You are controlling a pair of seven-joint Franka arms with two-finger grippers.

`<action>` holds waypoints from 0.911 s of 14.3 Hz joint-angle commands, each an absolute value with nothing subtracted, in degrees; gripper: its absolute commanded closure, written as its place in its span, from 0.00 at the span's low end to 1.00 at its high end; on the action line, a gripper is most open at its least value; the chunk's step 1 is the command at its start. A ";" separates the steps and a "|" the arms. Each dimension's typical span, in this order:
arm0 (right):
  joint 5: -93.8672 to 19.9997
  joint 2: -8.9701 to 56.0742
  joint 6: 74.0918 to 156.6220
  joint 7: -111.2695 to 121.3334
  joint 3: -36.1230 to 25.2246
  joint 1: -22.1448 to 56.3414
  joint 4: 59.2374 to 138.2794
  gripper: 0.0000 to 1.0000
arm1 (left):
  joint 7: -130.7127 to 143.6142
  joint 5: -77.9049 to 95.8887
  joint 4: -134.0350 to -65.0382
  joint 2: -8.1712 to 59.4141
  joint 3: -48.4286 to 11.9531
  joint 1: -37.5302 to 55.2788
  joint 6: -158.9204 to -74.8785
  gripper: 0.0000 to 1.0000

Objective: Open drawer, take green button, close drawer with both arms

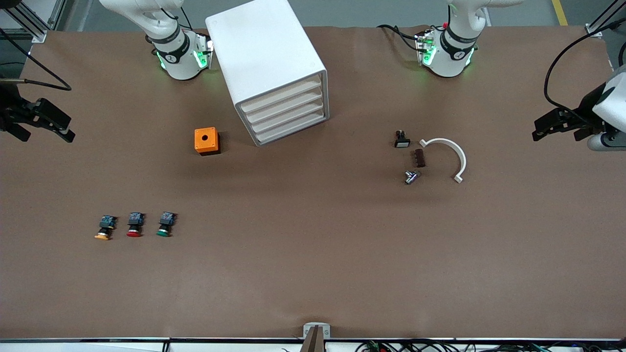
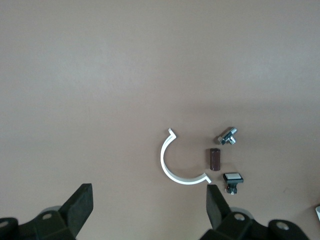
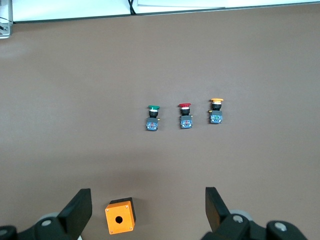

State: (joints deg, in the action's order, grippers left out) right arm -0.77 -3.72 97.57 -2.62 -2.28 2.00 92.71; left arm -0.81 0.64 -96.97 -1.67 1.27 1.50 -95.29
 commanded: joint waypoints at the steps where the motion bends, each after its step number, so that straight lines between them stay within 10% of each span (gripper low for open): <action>1: -0.44 -3.52 96.94 -3.25 -1.49 0.88 91.85 0.00 | -1.41 -0.79 -93.87 -0.35 0.79 1.93 -94.75 0.00; 13: -0.53 -3.52 96.94 -3.25 -1.49 0.97 91.93 0.00 | 1.40 0.18 -92.28 -0.35 -0.09 2.20 -92.82 0.00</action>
